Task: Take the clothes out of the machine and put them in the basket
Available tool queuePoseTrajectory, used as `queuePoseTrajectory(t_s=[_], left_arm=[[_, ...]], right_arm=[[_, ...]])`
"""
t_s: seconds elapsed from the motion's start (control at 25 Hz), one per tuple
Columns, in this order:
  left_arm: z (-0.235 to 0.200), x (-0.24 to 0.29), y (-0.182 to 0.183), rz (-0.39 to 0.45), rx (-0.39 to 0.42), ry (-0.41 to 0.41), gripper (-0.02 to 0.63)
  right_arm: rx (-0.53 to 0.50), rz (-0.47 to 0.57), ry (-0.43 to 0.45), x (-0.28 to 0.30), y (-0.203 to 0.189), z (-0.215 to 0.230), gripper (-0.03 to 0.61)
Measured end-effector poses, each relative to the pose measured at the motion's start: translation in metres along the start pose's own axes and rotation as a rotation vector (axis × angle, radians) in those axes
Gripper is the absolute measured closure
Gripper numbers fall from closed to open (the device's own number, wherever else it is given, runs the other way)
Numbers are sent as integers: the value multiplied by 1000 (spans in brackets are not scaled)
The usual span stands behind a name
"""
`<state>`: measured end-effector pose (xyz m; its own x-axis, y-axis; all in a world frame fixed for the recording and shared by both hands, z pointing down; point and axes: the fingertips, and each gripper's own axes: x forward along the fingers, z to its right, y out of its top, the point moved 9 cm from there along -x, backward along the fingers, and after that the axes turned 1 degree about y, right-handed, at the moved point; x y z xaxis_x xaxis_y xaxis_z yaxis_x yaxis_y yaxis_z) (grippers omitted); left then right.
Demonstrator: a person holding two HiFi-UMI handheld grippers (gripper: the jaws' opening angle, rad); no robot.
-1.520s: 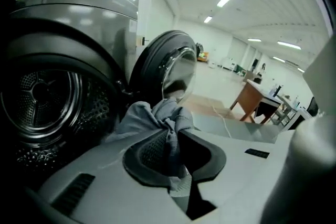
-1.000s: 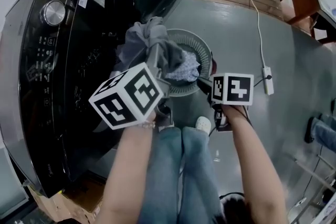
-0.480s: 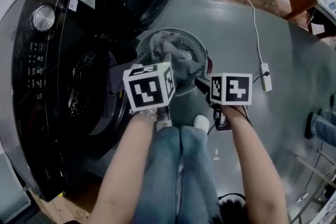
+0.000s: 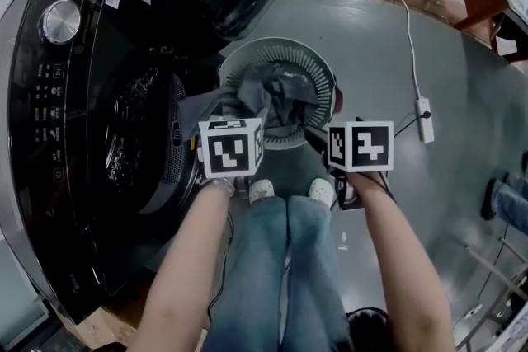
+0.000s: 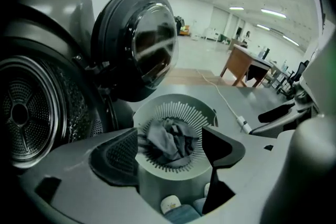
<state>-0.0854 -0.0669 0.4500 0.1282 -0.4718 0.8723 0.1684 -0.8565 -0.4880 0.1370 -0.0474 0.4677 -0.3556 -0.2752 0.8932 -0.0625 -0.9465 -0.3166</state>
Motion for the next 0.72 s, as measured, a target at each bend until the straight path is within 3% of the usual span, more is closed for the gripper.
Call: queuePoseTrajectory(t_s=[0.28,0.56,0.72], left_arm=[[-67,26,-52,-82,122,207,229],[-111,60,-84,-173,177,252,229],[-134,82,-98,-187,255,345,231]], right_arm=[[-28,-42,26,41,-17,-19,83],[-40,-83,46,84,-31,-44,84],[-47,-100,50,102,-35,-53,84]])
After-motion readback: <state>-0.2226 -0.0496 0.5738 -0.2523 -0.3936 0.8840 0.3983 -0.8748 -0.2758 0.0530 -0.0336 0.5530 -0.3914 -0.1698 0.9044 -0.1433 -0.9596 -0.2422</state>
